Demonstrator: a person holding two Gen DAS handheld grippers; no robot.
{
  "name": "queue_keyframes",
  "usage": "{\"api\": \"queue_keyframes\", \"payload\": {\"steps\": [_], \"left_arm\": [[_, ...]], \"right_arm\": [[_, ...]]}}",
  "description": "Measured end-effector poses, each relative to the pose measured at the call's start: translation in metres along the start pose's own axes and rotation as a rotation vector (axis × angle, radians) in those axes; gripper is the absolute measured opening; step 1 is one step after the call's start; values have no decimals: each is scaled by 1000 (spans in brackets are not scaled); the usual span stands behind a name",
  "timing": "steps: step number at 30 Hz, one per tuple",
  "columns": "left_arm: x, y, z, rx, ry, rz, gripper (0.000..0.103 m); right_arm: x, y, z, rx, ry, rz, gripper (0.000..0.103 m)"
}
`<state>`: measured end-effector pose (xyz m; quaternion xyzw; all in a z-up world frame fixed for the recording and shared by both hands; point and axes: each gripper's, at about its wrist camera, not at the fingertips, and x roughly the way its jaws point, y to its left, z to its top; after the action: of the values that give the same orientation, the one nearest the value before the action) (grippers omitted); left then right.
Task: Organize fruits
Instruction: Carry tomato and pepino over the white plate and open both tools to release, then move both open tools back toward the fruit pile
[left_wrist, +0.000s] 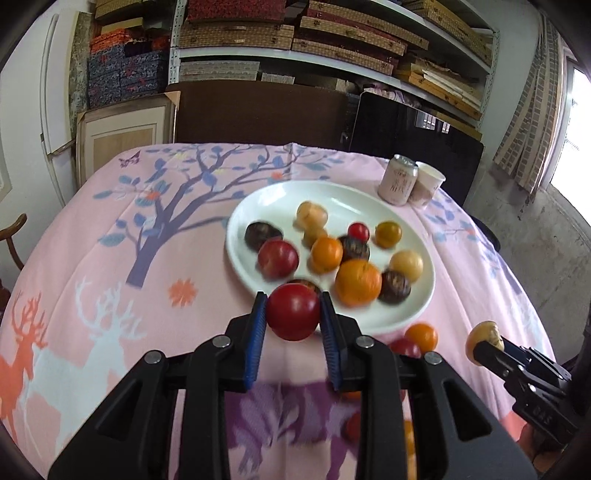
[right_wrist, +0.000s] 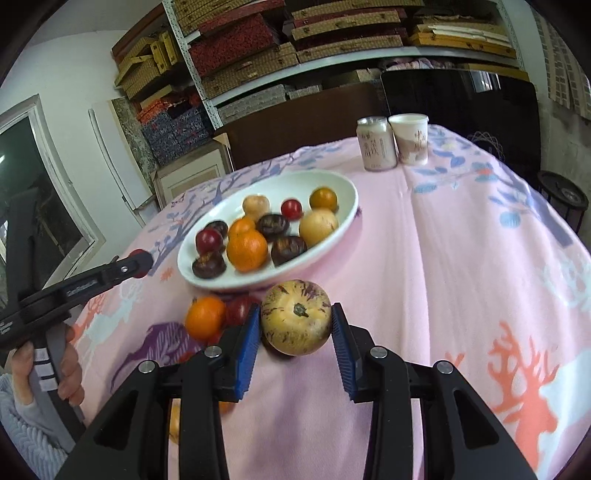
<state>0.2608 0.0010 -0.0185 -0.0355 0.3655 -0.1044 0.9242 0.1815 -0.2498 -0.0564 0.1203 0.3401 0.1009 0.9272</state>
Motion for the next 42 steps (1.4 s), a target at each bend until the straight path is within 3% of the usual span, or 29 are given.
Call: {"api": "queue_keyframes", "payload": {"steps": [8, 12, 16, 18, 19, 21, 25, 28, 31, 34, 38, 42], "left_arm": [[54, -15, 58, 26, -21, 22, 28], [85, -10, 67, 9, 5, 18, 30], [111, -4, 63, -4, 33, 5, 54], [116, -1, 61, 5, 43, 7, 63], [116, 1, 62, -2, 39, 7, 66], [111, 6, 63, -31, 17, 13, 81], [94, 9, 67, -50, -28, 33, 85], [79, 3, 66, -10, -70, 104, 91], [63, -6, 57, 37, -74, 176, 92], [40, -12, 28, 69, -88, 188, 98], [16, -20, -23, 117, -60, 232, 98], [-12, -26, -56, 103, -78, 220, 98]], "right_arm": [[44, 8, 79, -33, -25, -24, 38], [78, 7, 94, 0, -10, -9, 38], [108, 9, 97, -9, 32, 10, 41], [111, 5, 96, 1, 17, 22, 54], [110, 4, 96, 3, 3, 18, 56], [103, 1, 97, 3, -27, 3, 56], [83, -2, 100, 21, -70, 10, 60], [65, 0, 101, 14, -107, 8, 66], [44, 6, 94, -12, -148, -5, 71], [26, 11, 77, -44, -171, -27, 73], [6, 12, 47, -68, -183, -56, 73], [-14, 12, 19, -81, -190, -75, 73]]}}
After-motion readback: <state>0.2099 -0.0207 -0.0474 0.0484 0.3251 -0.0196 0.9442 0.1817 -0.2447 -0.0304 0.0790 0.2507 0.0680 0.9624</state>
